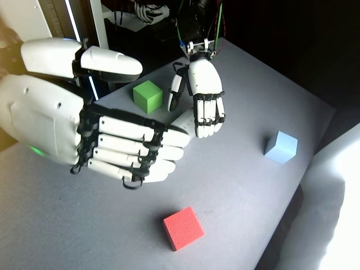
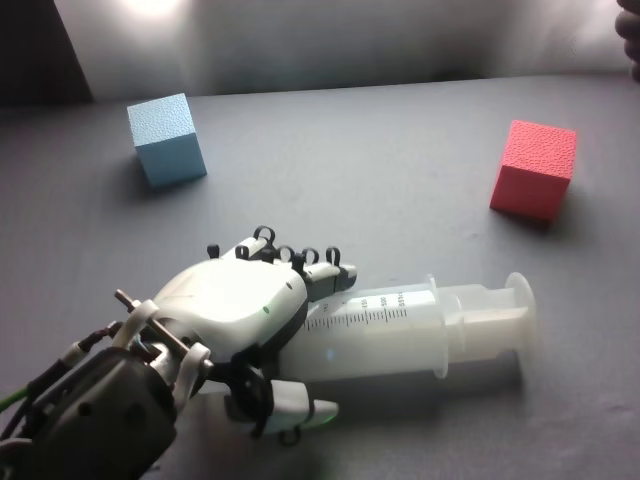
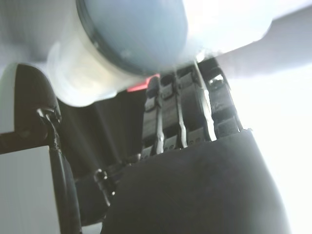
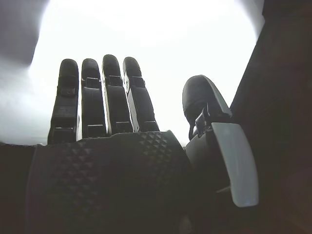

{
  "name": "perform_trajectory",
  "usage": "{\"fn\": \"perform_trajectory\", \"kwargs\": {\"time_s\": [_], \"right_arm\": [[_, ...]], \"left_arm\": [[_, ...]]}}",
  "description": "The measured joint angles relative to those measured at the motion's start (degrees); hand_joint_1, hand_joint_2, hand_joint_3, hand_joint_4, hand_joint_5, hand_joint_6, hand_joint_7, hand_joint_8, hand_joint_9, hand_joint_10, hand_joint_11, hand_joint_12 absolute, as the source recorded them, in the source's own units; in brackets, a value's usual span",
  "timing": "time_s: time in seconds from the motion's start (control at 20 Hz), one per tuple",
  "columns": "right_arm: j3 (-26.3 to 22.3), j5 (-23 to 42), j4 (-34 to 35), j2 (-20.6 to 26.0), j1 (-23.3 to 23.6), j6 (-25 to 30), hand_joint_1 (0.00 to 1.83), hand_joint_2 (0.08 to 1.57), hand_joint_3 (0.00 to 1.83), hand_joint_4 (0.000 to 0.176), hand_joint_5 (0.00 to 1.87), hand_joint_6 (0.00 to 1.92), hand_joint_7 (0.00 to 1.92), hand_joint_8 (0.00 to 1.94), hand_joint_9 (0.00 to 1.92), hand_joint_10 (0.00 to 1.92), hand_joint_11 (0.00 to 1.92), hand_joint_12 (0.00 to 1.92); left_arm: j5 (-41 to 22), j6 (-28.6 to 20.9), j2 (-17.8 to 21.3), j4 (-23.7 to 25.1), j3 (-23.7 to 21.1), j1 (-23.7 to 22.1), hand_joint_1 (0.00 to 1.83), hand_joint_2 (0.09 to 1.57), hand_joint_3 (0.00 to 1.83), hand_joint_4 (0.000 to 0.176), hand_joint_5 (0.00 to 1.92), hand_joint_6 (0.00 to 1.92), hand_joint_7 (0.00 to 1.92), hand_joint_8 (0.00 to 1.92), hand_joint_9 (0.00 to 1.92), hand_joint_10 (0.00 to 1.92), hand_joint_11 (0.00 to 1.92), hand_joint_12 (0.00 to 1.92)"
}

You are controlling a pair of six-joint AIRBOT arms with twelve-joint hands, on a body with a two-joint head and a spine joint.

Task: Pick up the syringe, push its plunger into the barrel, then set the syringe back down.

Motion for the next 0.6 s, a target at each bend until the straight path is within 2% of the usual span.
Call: {"fn": "perform_trajectory", "kwargs": {"time_s": [0.1, 0.25, 0.35, 0.45, 0.6], "right_arm": [[0.0, -0.1, 0.5, -0.9, 0.0, 0.2, 0.00, 1.37, 0.00, 0.000, 0.26, 0.00, 0.24, 0.00, 0.19, 0.00, 0.00, 0.44], [0.0, 0.2, 0.9, -1.3, 0.3, 0.3, 0.00, 1.37, 0.00, 0.000, 0.23, 0.00, 0.20, 0.00, 0.15, 0.00, 0.00, 0.33], [0.0, 0.2, 2.3, -1.3, 0.1, 0.7, 0.00, 1.37, 0.00, 0.000, 0.25, 0.00, 0.22, 0.00, 0.16, 0.00, 0.00, 0.37], [0.0, 0.3, 2.3, -1.3, 0.1, 1.9, 0.00, 1.37, 0.00, 0.000, 0.24, 0.00, 0.20, 0.00, 0.14, 0.00, 0.00, 0.34], [-0.1, 0.9, 2.1, -1.4, -1.0, 4.2, 0.00, 1.37, 0.00, 0.000, 0.26, 0.00, 0.22, 0.00, 0.16, 0.01, 0.00, 0.40]], "left_arm": [[-0.3, 0.3, -1.4, -0.4, 1.5, 0.3, 1.02, 0.98, 0.00, 0.000, 0.40, 0.01, 0.49, 0.01, 0.46, 0.02, 0.00, 0.90], [-0.4, 0.3, -3.1, -0.7, 3.4, 0.6, 1.02, 1.01, 0.01, 0.000, 0.38, 0.00, 0.48, 0.00, 0.45, 0.01, 0.00, 0.89], [-0.3, 0.3, -3.8, -1.0, 4.0, 0.8, 1.07, 1.00, 0.00, 0.000, 0.43, 0.02, 0.53, 0.02, 0.49, 0.03, 0.04, 0.91], [-0.5, 0.5, -4.0, -0.9, 4.1, 0.8, 1.14, 1.03, 0.00, 0.000, 0.54, 0.01, 0.66, 0.02, 0.58, 0.03, 0.08, 0.92], [-1.3, 0.3, -4.0, -0.8, 4.2, 0.8, 1.25, 1.05, 0.00, 0.000, 0.74, 0.02, 0.87, 0.04, 0.78, 0.08, 0.22, 1.01]]}}
